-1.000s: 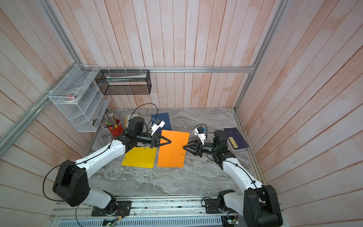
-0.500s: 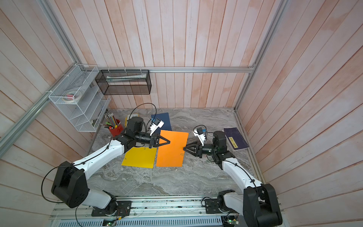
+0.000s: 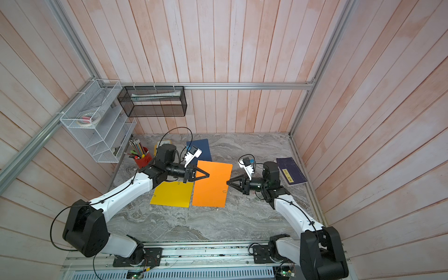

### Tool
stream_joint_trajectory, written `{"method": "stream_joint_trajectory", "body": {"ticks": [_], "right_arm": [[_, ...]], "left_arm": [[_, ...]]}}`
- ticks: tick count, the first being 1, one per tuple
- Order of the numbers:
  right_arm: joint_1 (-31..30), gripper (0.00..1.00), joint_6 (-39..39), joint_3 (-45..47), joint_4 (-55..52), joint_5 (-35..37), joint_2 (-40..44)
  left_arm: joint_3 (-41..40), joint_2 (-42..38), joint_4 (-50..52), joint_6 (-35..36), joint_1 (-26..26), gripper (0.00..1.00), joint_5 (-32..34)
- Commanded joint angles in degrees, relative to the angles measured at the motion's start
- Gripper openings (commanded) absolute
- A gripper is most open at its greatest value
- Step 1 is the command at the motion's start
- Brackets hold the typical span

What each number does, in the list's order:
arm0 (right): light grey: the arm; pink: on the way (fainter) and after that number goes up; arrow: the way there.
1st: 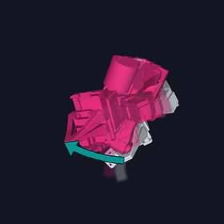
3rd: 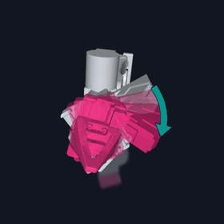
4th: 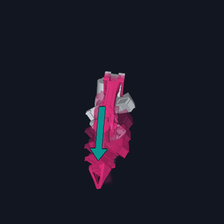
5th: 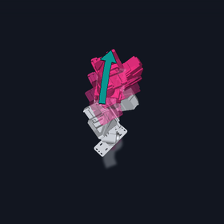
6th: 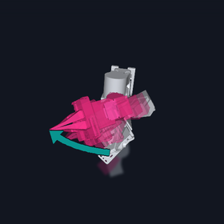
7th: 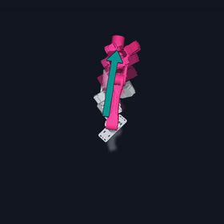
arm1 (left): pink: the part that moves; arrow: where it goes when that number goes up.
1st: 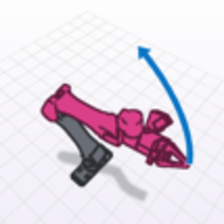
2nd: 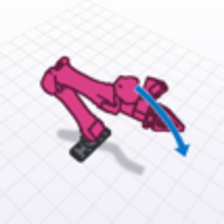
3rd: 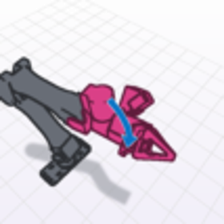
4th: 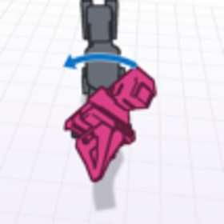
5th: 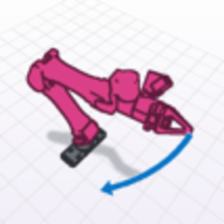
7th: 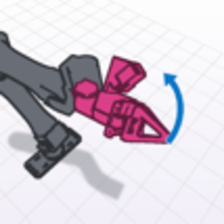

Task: Unclip the paperclips from the documents
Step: Remove the paper clip from the document.

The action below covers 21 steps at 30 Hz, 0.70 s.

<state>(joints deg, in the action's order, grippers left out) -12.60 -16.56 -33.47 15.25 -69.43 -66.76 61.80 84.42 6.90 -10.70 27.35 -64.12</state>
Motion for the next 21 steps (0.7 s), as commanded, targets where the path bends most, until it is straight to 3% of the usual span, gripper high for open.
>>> {"method": "stream_joint_trajectory", "body": {"ticks": [1,9,21], "right_arm": [[-0.2,0.1,0.0,-0.1,-0.4,-1.3,0.4],[-0.2,0.03,0.0,-0.5,-0.8,-1.6,0.8],[-0.3,0.03,0.4,-0.8,-2.0,-1.5,0.7]], "left_arm": [[0.2,-1.5,0.9,1.3,-0.4,0.0,-0.8],[0.3,-1.5,1.9,2.1,-0.7,0.0,-0.7],[0.8,-1.8,4.6,4.2,-1.3,0.0,0.1]]}}
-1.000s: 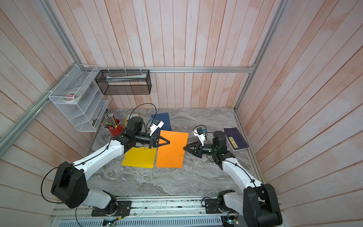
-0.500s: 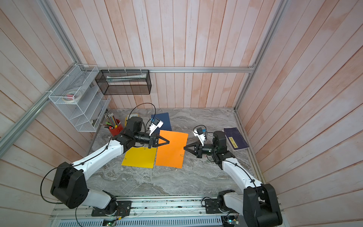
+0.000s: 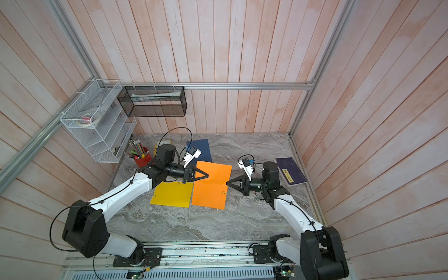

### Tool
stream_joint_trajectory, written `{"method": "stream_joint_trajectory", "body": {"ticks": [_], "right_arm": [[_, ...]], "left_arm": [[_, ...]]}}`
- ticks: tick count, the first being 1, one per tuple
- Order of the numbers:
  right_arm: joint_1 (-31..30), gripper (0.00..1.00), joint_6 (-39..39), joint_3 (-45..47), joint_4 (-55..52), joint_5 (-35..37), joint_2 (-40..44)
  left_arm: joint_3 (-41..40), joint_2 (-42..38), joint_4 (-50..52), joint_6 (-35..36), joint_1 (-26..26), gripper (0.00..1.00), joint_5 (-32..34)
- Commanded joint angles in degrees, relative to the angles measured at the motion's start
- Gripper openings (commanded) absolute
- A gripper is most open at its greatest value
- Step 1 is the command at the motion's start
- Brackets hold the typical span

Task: Unclip the paperclips from the documents
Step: Remove the paper clip from the document.

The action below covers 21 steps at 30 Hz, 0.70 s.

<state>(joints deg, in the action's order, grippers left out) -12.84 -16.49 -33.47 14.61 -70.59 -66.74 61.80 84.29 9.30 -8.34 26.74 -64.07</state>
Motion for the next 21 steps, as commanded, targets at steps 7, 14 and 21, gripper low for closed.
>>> {"method": "stream_joint_trajectory", "body": {"ticks": [7,14,21], "right_arm": [[0.0,0.04,0.5,-1.1,-2.1,-0.5,0.8],[0.0,0.05,0.7,-1.1,-2.4,-0.6,0.8],[0.0,0.06,0.8,-1.2,-2.7,-0.4,1.0]], "left_arm": [[1.5,-1.7,4.1,3.2,-1.0,0.0,0.4],[1.8,-1.8,4.3,3.4,-1.3,0.0,0.4],[2.0,-2.0,4.3,3.3,-1.5,0.0,0.3]]}}
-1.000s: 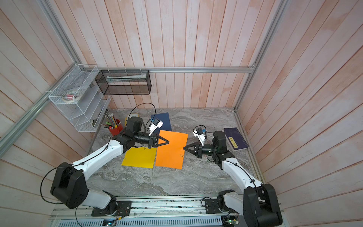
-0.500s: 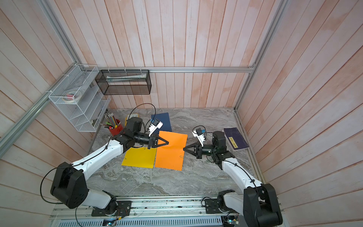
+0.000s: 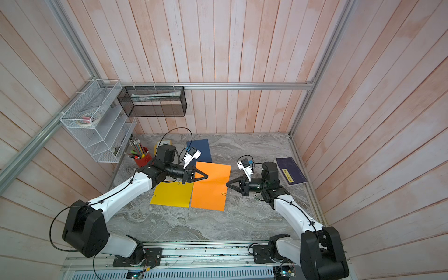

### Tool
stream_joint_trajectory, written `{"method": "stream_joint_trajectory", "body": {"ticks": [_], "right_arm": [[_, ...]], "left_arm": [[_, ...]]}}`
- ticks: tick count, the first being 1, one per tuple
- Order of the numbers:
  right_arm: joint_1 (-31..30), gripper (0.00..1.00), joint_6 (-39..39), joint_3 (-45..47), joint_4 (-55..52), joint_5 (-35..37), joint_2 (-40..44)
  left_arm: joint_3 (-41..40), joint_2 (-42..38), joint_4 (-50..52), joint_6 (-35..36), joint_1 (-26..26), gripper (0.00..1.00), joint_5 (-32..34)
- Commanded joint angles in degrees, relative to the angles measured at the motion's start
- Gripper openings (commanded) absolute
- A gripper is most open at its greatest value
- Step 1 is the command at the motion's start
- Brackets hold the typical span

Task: Unclip the paperclips from the documents
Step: Remove the paper clip from the document.

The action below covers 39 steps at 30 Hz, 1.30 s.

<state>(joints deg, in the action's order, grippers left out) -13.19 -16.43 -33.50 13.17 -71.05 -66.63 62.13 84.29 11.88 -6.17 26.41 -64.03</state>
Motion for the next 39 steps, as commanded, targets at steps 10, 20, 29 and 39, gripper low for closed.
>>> {"method": "stream_joint_trajectory", "body": {"ticks": [10,20,29,39], "right_arm": [[0.3,0.07,0.9,-1.3,-1.6,0.0,1.0],[0.4,0.07,1.2,-1.5,-2.1,0.1,0.9],[1.5,0.05,4.0,-2.3,-7.9,4.7,1.4],[6.0,0.01,1.5,-0.1,-13.2,16.9,-0.6]], "left_arm": [[1.6,-2.3,1.9,1.2,-1.3,0.0,0.3],[1.9,-2.5,1.9,1.1,-1.4,0.0,0.1],[2.0,-2.6,2.4,1.4,-1.7,0.0,0.8],[0.4,-1.9,-0.5,-0.2,-1.7,0.0,3.5]]}}
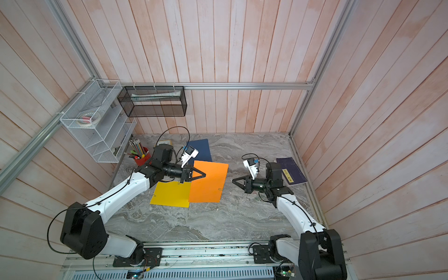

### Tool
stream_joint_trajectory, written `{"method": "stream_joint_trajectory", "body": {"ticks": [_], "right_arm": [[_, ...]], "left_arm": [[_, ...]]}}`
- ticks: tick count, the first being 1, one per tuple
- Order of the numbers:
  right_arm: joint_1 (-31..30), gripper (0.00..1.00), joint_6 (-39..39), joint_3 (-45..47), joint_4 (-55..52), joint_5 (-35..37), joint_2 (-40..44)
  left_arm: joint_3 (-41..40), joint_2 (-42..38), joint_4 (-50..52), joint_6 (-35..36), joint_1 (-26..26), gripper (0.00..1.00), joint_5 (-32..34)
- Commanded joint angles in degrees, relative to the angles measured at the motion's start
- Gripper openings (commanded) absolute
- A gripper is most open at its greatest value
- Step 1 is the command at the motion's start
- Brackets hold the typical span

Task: Unclip the paperclips from the documents
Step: Remove the paper clip from the document, then place the paper clip at the center of the board.

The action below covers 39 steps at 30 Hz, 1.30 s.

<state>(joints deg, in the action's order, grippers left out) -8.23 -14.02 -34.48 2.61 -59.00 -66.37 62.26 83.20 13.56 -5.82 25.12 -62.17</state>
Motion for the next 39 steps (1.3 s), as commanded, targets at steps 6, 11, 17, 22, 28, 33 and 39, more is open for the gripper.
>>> {"method": "stream_joint_trajectory", "body": {"ticks": [6,11,17,22,28,33,39], "right_arm": [[4.6,0.01,-3.5,2.9,-4.3,12.0,-2.2],[9.5,0.01,-5.6,5.2,-4.6,15.3,-4.2],[11.0,0.01,-5.2,4.8,-6.3,19.8,-7.1],[11.0,0.02,-4.8,4.0,-7.7,21.6,-10.3],[11.0,0.03,-4.3,4.3,-9.2,23.5,-13.2],[11.1,0.04,-4.2,4.7,-10.3,25.4,-13.3],[10.8,0.08,-2.9,4.2,-12.8,27.5,-13.7]], "left_arm": [[-0.6,-0.6,-3.9,-1.7,-0.3,0.0,3.1],[-1.1,-0.5,-5.1,-2.4,-0.4,0.0,3.3],[-1.5,-0.4,-6.1,-3.2,-0.3,0.0,3.5],[-1.5,-0.4,-6.3,-3.5,-0.3,0.0,3.6],[-1.9,-0.5,-6.3,-3.4,-0.3,0.0,3.6],[-2.1,-0.4,-6.7,-3.6,-0.3,0.0,3.5],[-2.1,-0.3,-6.9,-3.6,-0.3,0.0,3.4]]}}
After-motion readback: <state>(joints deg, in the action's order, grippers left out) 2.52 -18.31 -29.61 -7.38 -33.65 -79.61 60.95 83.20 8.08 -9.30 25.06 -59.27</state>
